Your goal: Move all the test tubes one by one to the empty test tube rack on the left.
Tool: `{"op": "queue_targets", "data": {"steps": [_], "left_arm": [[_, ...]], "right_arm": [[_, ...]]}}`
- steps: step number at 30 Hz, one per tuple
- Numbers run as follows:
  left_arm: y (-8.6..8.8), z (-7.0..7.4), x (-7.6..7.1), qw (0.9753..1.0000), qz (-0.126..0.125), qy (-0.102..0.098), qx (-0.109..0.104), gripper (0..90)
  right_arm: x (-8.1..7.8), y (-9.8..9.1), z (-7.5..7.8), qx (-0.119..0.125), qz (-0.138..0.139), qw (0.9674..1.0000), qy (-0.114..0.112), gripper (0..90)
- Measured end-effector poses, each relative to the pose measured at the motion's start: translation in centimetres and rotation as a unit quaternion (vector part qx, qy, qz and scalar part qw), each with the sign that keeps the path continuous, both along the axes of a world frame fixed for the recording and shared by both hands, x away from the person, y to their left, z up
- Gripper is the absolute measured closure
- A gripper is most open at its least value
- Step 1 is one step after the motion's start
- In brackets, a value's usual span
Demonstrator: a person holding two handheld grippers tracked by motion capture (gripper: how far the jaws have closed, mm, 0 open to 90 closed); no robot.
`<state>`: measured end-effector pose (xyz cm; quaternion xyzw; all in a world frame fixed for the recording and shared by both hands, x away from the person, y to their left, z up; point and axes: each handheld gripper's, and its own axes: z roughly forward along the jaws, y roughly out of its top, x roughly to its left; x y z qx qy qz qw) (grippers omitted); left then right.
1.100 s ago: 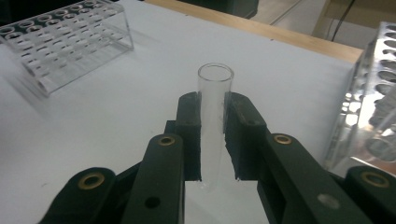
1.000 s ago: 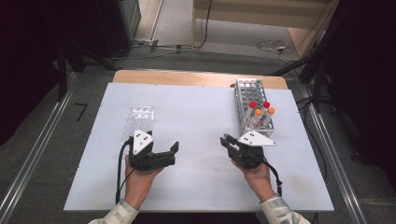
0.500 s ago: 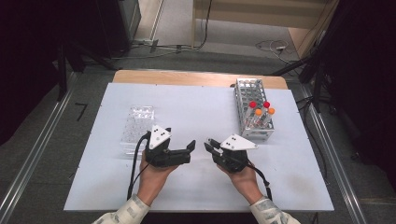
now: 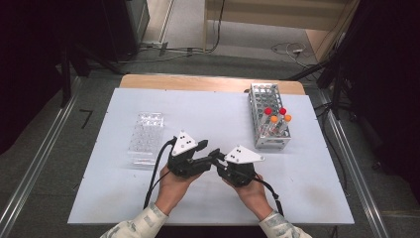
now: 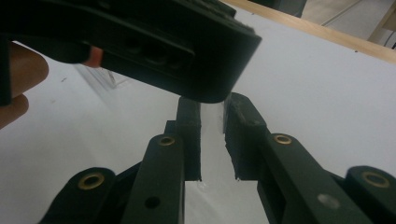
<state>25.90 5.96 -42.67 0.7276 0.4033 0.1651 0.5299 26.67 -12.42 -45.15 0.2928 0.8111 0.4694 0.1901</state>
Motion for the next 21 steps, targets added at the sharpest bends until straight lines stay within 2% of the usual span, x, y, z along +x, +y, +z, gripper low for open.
{"op": "queue_targets", "data": {"steps": [1,6,11,21], "left_arm": [[0.02,0.0,0.02,1.0,-0.001,0.002,0.0,55.6],[0.16,-0.07,0.12,0.9999,-0.006,0.01,0.003,63.8],[0.02,-0.23,0.2,0.9998,-0.009,0.018,0.007,67.4],[-0.04,-0.23,0.14,0.9996,-0.011,0.02,0.015,76.4]], "right_arm": [[-0.07,0.03,0.05,0.003,0.0,1.0,-0.004,73.6],[-0.13,0.07,0.01,0.002,-0.003,0.9999,-0.011,73.6],[-0.22,0.1,0.04,0.0,-0.005,0.9999,-0.016,73.6],[-0.27,0.14,-0.01,-0.002,-0.003,0.9998,-0.019,73.6]]}}
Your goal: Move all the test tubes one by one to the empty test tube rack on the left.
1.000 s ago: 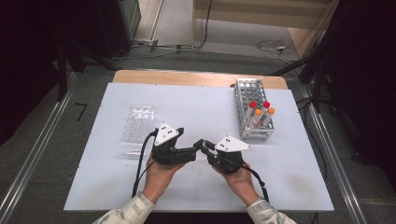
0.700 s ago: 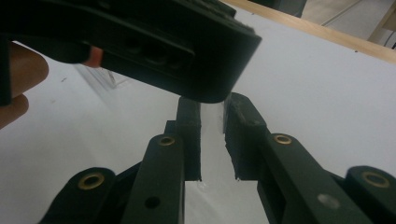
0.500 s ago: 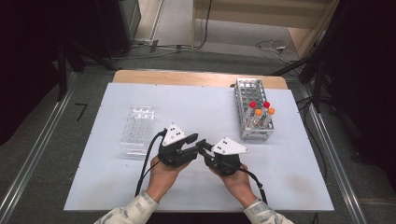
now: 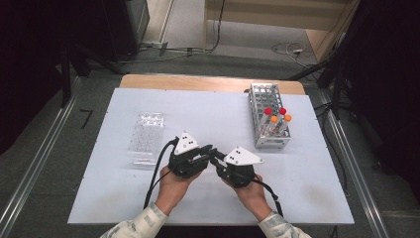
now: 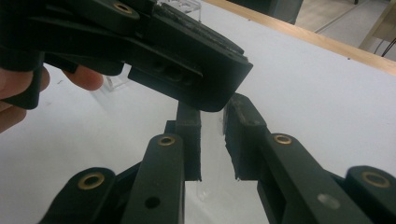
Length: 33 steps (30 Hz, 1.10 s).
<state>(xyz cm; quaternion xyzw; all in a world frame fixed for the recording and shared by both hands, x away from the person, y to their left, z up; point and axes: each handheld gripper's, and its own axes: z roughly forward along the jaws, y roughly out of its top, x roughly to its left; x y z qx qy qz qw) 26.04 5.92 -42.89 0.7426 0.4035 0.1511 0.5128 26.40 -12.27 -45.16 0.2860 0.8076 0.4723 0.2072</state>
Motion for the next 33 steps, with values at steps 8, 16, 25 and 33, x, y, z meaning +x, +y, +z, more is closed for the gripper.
{"op": "queue_targets", "data": {"steps": [8,16,25,33], "left_arm": [[-0.1,0.3,0.0,1.0,0.003,-0.008,0.001,77.0],[0.7,0.9,-0.1,0.9997,0.013,-0.015,-0.015,77.0],[2.1,1.7,-0.2,0.999,0.025,-0.023,-0.028,77.0],[3.7,2.5,-0.4,0.998,0.039,-0.029,-0.042,77.0]], "right_arm": [[0.1,-0.2,0.2,0.006,0.005,0.9999,0.009,64.2],[0.2,-0.4,0.1,0.001,0.021,0.9993,0.031,43.0],[0.2,-1.2,0.2,0.001,0.017,0.9992,0.036,38.1],[0.2,-1.7,0.3,0.003,0.012,0.9993,0.036,37.2]]}}
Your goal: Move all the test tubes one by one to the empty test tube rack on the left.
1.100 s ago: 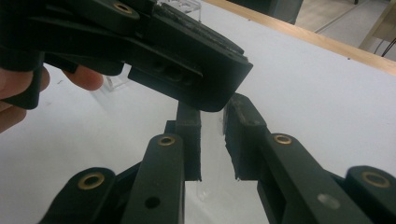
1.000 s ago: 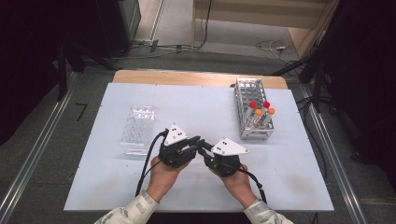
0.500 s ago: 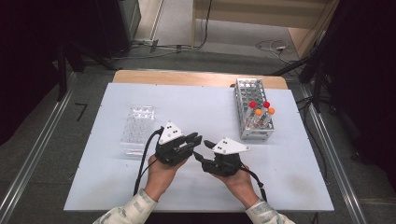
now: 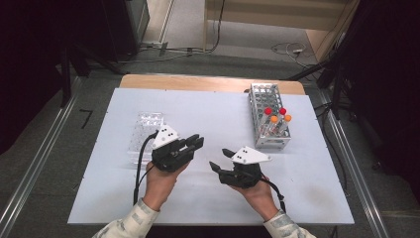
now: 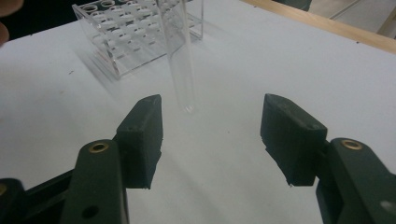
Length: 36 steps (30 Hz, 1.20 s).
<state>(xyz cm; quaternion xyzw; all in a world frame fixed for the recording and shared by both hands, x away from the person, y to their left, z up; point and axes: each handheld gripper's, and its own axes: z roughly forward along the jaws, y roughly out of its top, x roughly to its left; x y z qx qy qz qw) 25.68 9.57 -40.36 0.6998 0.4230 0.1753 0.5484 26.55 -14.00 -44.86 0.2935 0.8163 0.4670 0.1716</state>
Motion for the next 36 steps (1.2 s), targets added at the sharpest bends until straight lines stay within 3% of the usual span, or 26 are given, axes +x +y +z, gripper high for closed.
{"op": "queue_targets", "data": {"steps": [9,16,23,36], "left_arm": [[4.7,1.3,-0.4,0.9987,0.043,-0.007,-0.025,77.1],[7.0,1.6,-0.4,0.9969,0.069,-0.007,-0.036,77.1],[8.7,1.5,-0.1,0.9948,0.098,-0.006,-0.025,77.0],[11.6,1.5,-0.1,0.9886,0.15,-0.008,0.008,77.0]], "right_arm": [[0.1,-0.4,-0.1,-0.001,-0.005,1.0,0.001,37.2],[0.2,-0.3,-0.2,-0.001,-0.006,1.0,0.005,37.2],[0.2,-0.4,-0.3,-0.001,-0.007,1.0,0.006,37.2],[0.3,-0.9,-0.3,-0.001,-0.011,0.9999,0.007,37.2]]}}
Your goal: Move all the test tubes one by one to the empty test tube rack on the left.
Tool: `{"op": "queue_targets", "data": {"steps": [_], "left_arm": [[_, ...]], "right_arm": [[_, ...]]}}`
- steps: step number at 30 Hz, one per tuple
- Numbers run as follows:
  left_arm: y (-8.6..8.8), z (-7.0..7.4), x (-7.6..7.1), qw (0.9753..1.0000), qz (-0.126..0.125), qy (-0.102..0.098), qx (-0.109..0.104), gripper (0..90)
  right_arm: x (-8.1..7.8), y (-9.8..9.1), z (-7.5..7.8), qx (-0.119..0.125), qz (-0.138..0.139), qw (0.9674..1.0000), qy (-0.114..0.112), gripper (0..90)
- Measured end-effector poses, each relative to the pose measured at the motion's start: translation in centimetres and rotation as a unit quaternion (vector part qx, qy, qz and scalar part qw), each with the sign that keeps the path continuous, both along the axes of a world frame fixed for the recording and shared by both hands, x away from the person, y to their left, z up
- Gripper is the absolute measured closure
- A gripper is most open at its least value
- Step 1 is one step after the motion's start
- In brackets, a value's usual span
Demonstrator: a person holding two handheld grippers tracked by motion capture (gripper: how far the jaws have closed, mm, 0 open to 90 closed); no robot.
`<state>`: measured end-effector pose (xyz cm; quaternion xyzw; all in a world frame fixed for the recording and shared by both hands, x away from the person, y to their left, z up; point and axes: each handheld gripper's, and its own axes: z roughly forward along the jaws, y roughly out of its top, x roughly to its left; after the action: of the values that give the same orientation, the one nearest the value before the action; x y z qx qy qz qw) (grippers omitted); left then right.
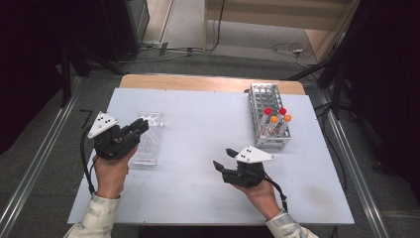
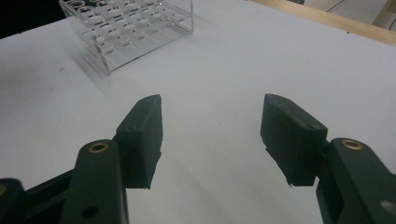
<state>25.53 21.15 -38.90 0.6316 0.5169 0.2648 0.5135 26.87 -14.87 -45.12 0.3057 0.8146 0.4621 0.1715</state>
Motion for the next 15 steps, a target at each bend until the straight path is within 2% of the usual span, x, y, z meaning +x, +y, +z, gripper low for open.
{"op": "queue_targets", "data": {"steps": [6,12,15], "left_arm": [[0.0,-0.3,0.0,0.9993,0.013,0.001,0.035,77.0],[-0.8,-0.7,0.0,0.9971,0.019,0.0,0.073,77.0],[-1.4,-1.4,0.1,0.9959,0.016,0.009,0.088,77.0]], "right_arm": [[0.0,0.0,-0.1,-0.002,-0.001,1.0,0.001,37.0],[0.0,-0.1,-0.1,-0.002,-0.002,1.0,0.002,37.1],[0.0,-0.1,-0.1,-0.002,-0.002,1.0,0.001,37.0]]}}
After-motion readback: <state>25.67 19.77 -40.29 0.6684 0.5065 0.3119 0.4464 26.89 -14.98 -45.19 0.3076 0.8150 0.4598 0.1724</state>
